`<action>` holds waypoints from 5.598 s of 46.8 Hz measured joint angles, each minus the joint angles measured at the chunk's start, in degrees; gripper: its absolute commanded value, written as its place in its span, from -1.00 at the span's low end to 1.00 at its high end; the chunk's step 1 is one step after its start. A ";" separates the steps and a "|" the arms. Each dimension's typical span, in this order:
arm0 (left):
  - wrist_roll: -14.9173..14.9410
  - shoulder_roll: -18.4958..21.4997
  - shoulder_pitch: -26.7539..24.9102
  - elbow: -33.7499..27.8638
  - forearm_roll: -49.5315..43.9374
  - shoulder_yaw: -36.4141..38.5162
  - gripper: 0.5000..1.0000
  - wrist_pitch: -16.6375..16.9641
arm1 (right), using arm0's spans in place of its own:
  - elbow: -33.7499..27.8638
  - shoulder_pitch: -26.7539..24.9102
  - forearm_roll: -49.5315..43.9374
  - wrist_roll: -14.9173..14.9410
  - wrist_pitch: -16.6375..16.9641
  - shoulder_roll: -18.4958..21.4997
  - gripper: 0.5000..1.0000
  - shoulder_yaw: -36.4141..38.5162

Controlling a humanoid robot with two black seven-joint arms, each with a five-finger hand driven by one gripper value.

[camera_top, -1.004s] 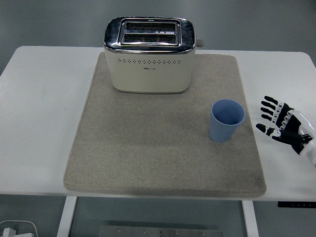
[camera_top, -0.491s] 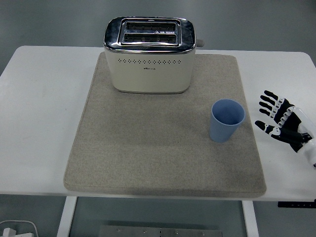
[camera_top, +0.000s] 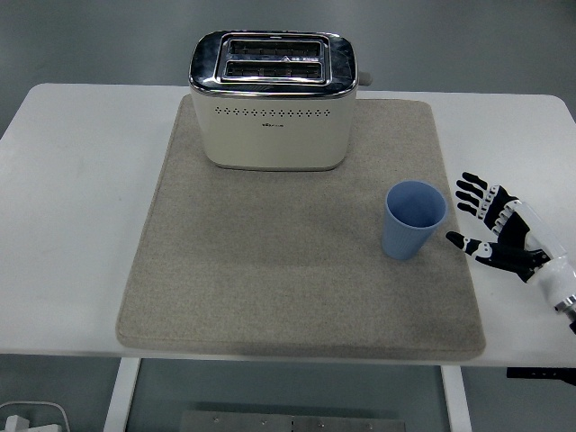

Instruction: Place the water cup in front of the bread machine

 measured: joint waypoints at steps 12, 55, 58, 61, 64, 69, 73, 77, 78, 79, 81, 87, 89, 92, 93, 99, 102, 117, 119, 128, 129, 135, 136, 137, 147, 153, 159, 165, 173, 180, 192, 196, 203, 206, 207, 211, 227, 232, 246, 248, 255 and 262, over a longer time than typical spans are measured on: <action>0.00 0.00 0.00 0.00 0.00 0.00 0.99 0.00 | 0.01 0.07 -1.72 0.02 0.01 0.97 0.65 -0.16; 0.00 0.00 0.00 0.00 0.00 0.00 0.99 0.01 | -2.28 4.33 -8.20 -1.80 0.05 5.34 0.65 -2.73; 0.00 0.00 0.00 0.00 0.00 0.00 0.99 0.01 | -2.39 4.38 -8.21 -2.27 0.05 5.42 0.65 -2.80; 0.00 0.00 -0.01 0.00 0.00 0.00 0.99 0.01 | -2.48 4.39 -8.24 -2.56 0.06 5.43 0.65 -2.81; 0.00 0.00 0.02 0.00 0.00 0.00 0.99 0.01 | -2.62 4.43 -8.29 -2.78 0.08 5.51 0.65 -2.81; 0.00 0.00 0.00 0.00 0.00 0.00 0.99 0.01 | -2.83 4.74 -8.27 -3.86 0.08 5.69 0.65 -2.81; 0.00 0.00 0.00 0.00 0.00 0.00 0.99 0.01 | -2.86 4.86 -8.23 -4.29 0.08 5.99 0.65 -2.81; 0.00 0.00 -0.01 0.00 0.00 0.00 0.99 0.01 | -2.86 5.17 -8.21 -4.72 0.14 6.25 0.65 -2.86; 0.00 0.00 -0.01 0.00 0.00 0.00 0.99 0.01 | -2.86 5.24 -8.21 -4.82 0.16 6.29 0.65 -2.88; 0.00 0.00 -0.01 0.00 0.00 0.00 0.99 0.01 | -2.86 5.26 -8.17 -4.94 0.20 6.30 0.65 -2.93; 0.00 0.00 -0.01 0.00 0.00 0.00 0.99 0.01 | -2.86 5.27 -8.14 -5.04 0.24 6.35 0.65 -3.21; 0.00 0.00 -0.01 0.00 0.00 0.00 0.99 0.01 | -2.86 5.62 -8.07 -5.08 0.23 6.35 0.56 -3.59; 0.00 0.00 -0.01 0.00 0.00 0.00 0.99 0.01 | -2.86 5.65 -7.99 -5.08 0.23 6.31 0.43 -3.60; 0.00 0.00 -0.01 0.00 0.00 0.00 0.99 0.01 | -2.86 5.70 -7.95 -5.08 0.35 6.22 0.06 -3.66; 0.00 0.00 -0.01 0.00 0.00 0.00 0.99 0.01 | -2.86 5.70 -7.95 -5.08 0.39 6.19 -0.05 -3.66; 0.00 0.00 0.00 0.00 0.00 0.00 0.99 0.01 | -2.86 5.74 -8.10 -5.10 0.64 6.02 -0.83 -3.68; 0.00 0.00 0.00 0.00 0.00 0.00 0.99 0.01 | -2.85 5.80 -8.18 -5.15 0.75 5.89 -1.00 -3.69; 0.00 0.00 0.00 0.00 0.00 0.00 0.99 0.01 | -2.68 6.41 -8.36 -5.86 1.38 5.36 -1.00 -3.78; 0.01 0.00 0.03 0.00 0.00 0.00 0.99 0.01 | -2.67 6.41 -8.38 -5.92 1.45 5.36 -1.00 -3.78; 0.00 0.00 0.01 0.00 0.00 0.00 0.99 0.01 | -2.38 6.35 -8.29 -5.96 1.35 5.41 -1.00 -3.63; 0.00 0.00 0.03 0.00 0.00 0.00 0.99 0.01 | -2.35 6.36 -8.22 -5.96 1.33 5.42 -1.00 -3.57; 0.00 0.00 0.01 0.00 0.00 0.00 0.99 0.01 | -2.17 6.81 -7.89 -5.99 1.10 5.52 -1.00 -3.21; 0.00 0.00 0.00 0.00 0.00 0.00 0.99 0.01 | -2.16 7.08 -7.84 -6.00 1.07 5.56 -1.00 -3.17; 0.01 0.00 0.00 0.00 0.00 0.00 0.99 0.01 | -2.14 7.35 -7.80 -6.00 1.05 5.59 -1.00 -3.15; 0.01 0.00 0.01 0.00 0.00 0.00 0.99 0.01 | -1.35 9.32 -7.64 -6.16 1.20 6.46 -1.00 -3.52; 0.01 0.00 0.00 0.00 0.00 0.00 0.99 0.01 | -1.06 11.46 -7.59 -6.38 1.43 7.69 -1.00 -4.04; 0.01 0.00 0.02 0.00 0.00 0.00 0.99 0.01 | -1.06 13.92 -7.74 -6.40 1.59 7.90 -1.00 -6.10; 0.01 0.00 0.00 0.00 0.00 0.00 0.99 0.01 | -1.54 16.32 -8.07 -6.40 1.54 8.14 -1.00 -8.38; 0.01 0.00 -0.01 0.00 0.00 0.00 0.99 0.00 | -3.74 20.10 -8.53 -6.40 1.10 9.63 -1.00 -12.09; 0.01 0.00 0.03 0.00 0.00 0.00 0.99 0.01 | -6.36 23.53 -8.64 -6.40 0.90 11.16 -1.00 -15.58; 0.01 0.00 -0.01 0.00 0.00 0.00 0.99 0.01 | -12.19 28.42 -8.66 -6.40 0.77 15.52 -1.00 -19.79; 0.01 0.00 0.00 0.00 0.00 0.00 0.99 0.01 | -14.42 30.00 -8.65 -6.40 0.77 17.24 -1.00 -20.03; 0.01 0.00 0.02 0.00 0.00 0.00 0.99 0.01 | -17.47 31.89 -8.66 -6.40 0.77 19.77 -1.00 -20.13; 0.01 0.00 0.01 0.00 0.00 0.00 0.99 -0.02 | -18.30 32.24 -8.66 -6.39 0.77 20.29 -1.00 -20.20; 0.01 0.00 0.00 0.00 0.00 0.00 0.99 -0.02 | -18.49 32.30 -8.66 -6.36 0.77 20.43 -1.00 -20.27; 0.01 0.00 0.00 0.00 0.00 0.00 0.99 -0.02 | -19.22 32.34 -8.66 -6.33 0.77 20.83 -1.00 -21.23; 0.01 0.00 0.02 0.00 0.00 0.00 0.99 -0.01 | -22.46 33.87 -8.74 -6.02 -0.27 23.50 -1.00 -22.21; 0.01 0.00 0.00 0.00 0.00 0.00 0.99 0.00 | -23.97 34.56 -8.73 -5.78 -0.72 24.16 -1.00 -22.23; 0.01 0.00 -0.01 0.00 0.00 0.00 0.99 0.00 | -25.44 35.06 -9.63 -4.58 -1.01 24.60 -1.00 -22.24; 0.01 0.00 0.00 0.00 0.00 0.00 0.99 0.01 | -25.49 35.07 -10.04 -4.26 -1.05 24.60 -1.00 -22.24; 0.01 0.00 0.02 0.00 0.00 0.00 0.99 0.01 | -25.52 35.07 -10.32 -3.55 -1.06 24.70 -1.00 -23.02; 0.01 0.00 0.00 0.00 0.00 0.00 0.99 0.01 | -25.55 35.07 -10.32 -3.41 -1.06 24.68 -1.00 -23.22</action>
